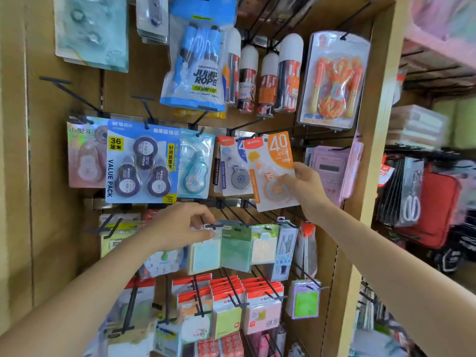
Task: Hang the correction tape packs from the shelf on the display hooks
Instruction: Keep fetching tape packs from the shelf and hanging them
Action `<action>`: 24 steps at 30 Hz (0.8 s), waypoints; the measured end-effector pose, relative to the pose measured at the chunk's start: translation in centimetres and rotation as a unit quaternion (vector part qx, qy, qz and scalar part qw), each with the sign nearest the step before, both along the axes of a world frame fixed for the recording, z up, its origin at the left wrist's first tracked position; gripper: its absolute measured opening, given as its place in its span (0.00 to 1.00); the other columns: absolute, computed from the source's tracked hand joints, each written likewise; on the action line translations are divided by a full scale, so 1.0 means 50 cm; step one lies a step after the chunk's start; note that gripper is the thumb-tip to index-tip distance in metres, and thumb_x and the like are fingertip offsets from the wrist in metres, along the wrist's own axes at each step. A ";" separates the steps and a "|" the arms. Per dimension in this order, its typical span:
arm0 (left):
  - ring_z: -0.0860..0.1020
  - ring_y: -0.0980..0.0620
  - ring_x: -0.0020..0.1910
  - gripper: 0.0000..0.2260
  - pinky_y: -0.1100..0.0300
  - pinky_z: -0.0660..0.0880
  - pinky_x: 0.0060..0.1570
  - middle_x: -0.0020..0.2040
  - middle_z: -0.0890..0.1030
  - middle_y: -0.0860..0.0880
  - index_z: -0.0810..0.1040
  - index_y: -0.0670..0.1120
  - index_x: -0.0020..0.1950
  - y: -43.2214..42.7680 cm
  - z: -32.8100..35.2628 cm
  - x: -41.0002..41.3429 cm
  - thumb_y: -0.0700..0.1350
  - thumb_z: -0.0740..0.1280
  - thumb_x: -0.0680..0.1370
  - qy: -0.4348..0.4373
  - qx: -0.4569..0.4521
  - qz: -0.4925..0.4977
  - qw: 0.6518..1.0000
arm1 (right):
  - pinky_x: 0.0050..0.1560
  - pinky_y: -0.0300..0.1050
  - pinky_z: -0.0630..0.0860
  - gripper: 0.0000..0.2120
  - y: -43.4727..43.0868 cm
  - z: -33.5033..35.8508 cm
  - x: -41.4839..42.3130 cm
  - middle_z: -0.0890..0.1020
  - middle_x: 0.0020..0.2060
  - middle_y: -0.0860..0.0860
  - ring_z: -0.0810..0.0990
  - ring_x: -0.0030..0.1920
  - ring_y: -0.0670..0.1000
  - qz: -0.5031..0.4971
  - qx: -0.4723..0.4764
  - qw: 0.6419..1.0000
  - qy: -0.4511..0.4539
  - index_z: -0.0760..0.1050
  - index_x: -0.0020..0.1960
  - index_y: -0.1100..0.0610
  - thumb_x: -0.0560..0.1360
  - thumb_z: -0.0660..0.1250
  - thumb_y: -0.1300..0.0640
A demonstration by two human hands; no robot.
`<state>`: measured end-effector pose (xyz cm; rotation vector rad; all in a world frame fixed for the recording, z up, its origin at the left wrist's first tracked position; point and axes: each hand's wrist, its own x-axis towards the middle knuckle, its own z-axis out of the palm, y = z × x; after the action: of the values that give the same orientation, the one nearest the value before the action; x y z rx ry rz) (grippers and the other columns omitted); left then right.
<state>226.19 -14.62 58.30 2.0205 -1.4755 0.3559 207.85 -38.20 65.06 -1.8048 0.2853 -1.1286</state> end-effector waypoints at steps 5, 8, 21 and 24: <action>0.81 0.64 0.45 0.09 0.58 0.78 0.45 0.44 0.82 0.61 0.81 0.62 0.48 0.000 0.000 -0.003 0.59 0.76 0.71 0.003 -0.002 0.000 1.000 | 0.52 0.48 0.81 0.11 0.012 0.015 0.026 0.83 0.52 0.45 0.83 0.52 0.48 0.014 -0.002 1.000 -0.012 0.76 0.59 0.51 0.78 0.69 0.57; 0.81 0.65 0.44 0.09 0.58 0.78 0.44 0.44 0.82 0.61 0.81 0.62 0.49 0.002 -0.001 -0.004 0.60 0.76 0.71 0.005 0.002 0.004 1.000 | 0.57 0.54 0.80 0.09 0.016 0.014 0.046 0.84 0.52 0.46 0.83 0.53 0.49 0.022 0.014 1.000 -0.007 0.76 0.58 0.50 0.78 0.69 0.57; 0.79 0.66 0.46 0.10 0.57 0.77 0.44 0.46 0.81 0.61 0.78 0.68 0.50 0.004 -0.003 -0.005 0.63 0.73 0.71 -0.004 0.011 0.026 1.000 | 0.45 0.44 0.80 0.09 0.011 -0.034 0.041 0.85 0.48 0.48 0.85 0.48 0.48 0.018 0.007 0.999 -0.042 0.78 0.56 0.56 0.77 0.66 0.62; 0.79 0.66 0.45 0.09 0.57 0.77 0.44 0.46 0.80 0.62 0.79 0.66 0.50 0.005 -0.001 -0.009 0.61 0.74 0.71 0.000 0.012 0.027 1.000 | 0.46 0.44 0.80 0.09 0.012 -0.021 0.049 0.85 0.50 0.47 0.85 0.50 0.48 0.020 -0.004 0.998 -0.053 0.78 0.57 0.53 0.78 0.68 0.59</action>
<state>225.74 -14.38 58.24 2.0818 -1.4336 0.3626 210.29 -37.59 64.03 -1.7437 0.1826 -1.1935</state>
